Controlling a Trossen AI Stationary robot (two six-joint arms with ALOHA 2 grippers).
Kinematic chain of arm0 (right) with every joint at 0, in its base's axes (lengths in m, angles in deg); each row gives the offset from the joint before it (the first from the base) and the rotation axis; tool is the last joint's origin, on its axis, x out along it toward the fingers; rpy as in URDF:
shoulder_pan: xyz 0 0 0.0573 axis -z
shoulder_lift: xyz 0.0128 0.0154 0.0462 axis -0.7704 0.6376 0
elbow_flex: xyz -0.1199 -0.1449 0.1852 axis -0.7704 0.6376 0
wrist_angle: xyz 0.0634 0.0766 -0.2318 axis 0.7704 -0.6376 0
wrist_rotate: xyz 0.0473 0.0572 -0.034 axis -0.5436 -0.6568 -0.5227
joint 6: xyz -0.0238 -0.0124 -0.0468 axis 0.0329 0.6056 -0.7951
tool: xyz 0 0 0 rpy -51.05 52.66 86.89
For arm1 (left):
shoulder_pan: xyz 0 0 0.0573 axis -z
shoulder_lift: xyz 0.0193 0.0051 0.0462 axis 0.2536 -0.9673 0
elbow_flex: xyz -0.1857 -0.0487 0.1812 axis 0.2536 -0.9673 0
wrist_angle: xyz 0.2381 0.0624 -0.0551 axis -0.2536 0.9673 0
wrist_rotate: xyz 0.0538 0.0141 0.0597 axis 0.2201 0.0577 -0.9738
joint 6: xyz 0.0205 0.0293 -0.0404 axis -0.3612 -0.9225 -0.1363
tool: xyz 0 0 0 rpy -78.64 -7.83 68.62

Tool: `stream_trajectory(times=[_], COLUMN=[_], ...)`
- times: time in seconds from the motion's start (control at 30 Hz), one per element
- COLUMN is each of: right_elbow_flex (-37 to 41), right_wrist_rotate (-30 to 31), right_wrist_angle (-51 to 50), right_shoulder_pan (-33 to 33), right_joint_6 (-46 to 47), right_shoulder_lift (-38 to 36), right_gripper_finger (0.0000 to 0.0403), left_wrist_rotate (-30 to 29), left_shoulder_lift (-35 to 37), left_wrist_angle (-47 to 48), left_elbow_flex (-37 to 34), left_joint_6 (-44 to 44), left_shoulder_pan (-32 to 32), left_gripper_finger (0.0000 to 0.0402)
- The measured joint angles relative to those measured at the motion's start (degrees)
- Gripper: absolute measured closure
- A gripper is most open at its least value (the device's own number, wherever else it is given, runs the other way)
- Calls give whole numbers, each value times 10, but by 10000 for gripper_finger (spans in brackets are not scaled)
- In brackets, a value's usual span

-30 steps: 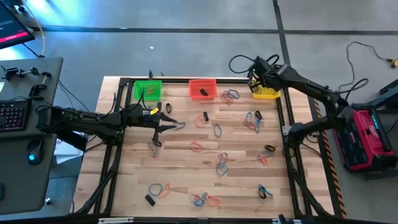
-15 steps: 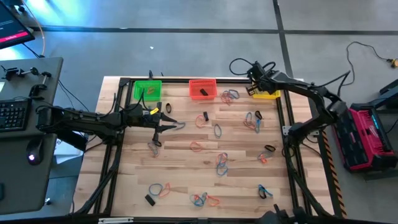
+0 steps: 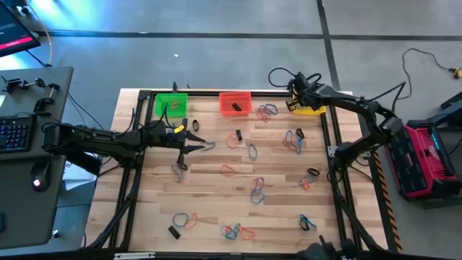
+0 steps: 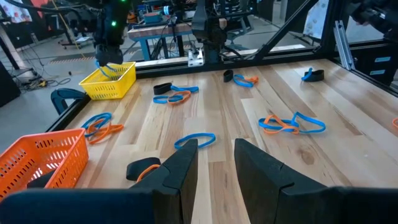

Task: Sort rubber bands into baskets
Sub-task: Put the blue rubber band into the yellow bin, then put the black rubber band into the orange bin

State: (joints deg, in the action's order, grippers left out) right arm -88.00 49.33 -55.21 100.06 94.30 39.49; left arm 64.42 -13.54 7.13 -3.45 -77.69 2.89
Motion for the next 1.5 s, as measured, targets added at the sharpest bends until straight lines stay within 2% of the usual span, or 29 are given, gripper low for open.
stream_trajectory(times=[0.37,0.7,0.83,1.1,1.23,1.37,1.5], right_elbow_flex=[3,4,4,4,4,4,4], right_wrist_rotate=[-30,-38,-43,-44,-44,-47,-58], right_wrist_angle=[11,8,3,-4,-2,-5,-5], right_shoulder_pan=[46,60,60,60,60,52,23], right_joint_6=[5,32,35,38,27,1,-25], right_shoulder_lift=[0,0,0,0,0,-6,-36], right_gripper_finger=[403,400,379,306,290,304,354], left_wrist_rotate=[0,0,0,0,0,0,0], left_shoulder_lift=[0,0,0,0,0,0,0], left_wrist_angle=[0,0,0,0,0,0,0], left_elbow_flex=[0,0,0,0,0,0,0], left_joint_6=[0,0,0,0,0,0,0], left_shoulder_pan=[0,0,0,0,0,0,0], left_gripper_finger=[303,303,303,303,303,303,303])
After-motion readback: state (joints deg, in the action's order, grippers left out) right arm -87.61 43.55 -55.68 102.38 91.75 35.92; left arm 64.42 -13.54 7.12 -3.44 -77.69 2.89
